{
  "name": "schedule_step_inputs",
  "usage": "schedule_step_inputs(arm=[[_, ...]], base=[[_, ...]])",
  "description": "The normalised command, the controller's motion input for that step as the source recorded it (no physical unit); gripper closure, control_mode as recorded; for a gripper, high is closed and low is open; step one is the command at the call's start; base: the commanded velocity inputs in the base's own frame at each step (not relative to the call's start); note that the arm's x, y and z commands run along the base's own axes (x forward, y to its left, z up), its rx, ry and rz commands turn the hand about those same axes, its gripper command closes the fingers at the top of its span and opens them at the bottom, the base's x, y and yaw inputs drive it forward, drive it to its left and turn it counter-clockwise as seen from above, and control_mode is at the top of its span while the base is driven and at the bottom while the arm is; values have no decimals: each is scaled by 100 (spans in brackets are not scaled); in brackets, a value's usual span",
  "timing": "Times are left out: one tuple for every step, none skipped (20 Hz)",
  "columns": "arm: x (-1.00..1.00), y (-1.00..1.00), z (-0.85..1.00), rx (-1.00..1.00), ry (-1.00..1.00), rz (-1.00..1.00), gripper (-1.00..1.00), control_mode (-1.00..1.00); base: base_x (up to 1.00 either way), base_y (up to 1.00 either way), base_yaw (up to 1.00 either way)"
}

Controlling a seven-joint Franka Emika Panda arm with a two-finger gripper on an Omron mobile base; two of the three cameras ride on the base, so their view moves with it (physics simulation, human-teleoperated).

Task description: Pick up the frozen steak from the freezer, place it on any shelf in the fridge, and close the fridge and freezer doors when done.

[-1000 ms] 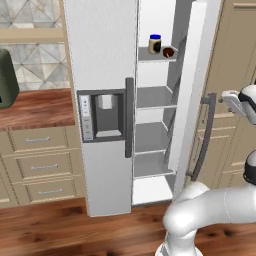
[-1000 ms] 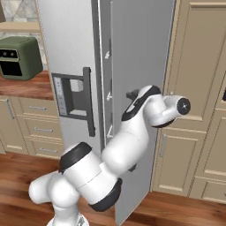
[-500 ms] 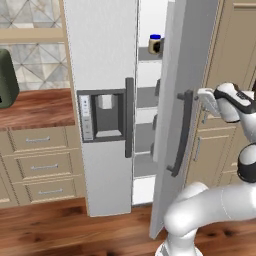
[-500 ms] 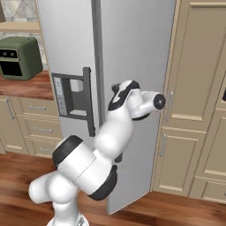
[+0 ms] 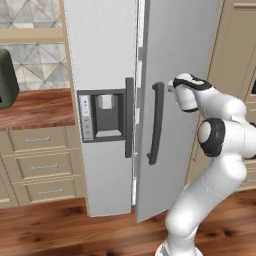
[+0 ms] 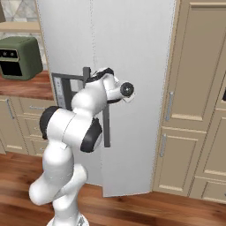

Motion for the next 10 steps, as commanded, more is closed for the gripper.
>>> schedule_step_inputs(arm=[[100, 23, 0, -5, 4, -17, -100, -100], [100, 15, 0, -5, 1, -15, -100, -100], [95, 9, 0, -5, 0, -12, -100, -100], [53, 0, 0, -1, 0, -5, -100, -100], [0, 0, 0, 0, 2, 0, -100, -100], [-11, 0, 1, 0, 0, 0, -100, -100], [0, 0, 0, 0, 0, 0, -100, -100], [0, 0, 0, 0, 0, 0, -100, -100], [0, 0, 0, 0, 0, 0, -100, -100], [0, 0, 0, 0, 0, 0, -100, -100]], base=[[0, 0, 0], [0, 0, 0], [0, 0, 0], [0, 0, 0], [0, 0, 0], [0, 0, 0], [0, 0, 0], [0, 0, 0], [0, 0, 0], [0, 0, 0]])
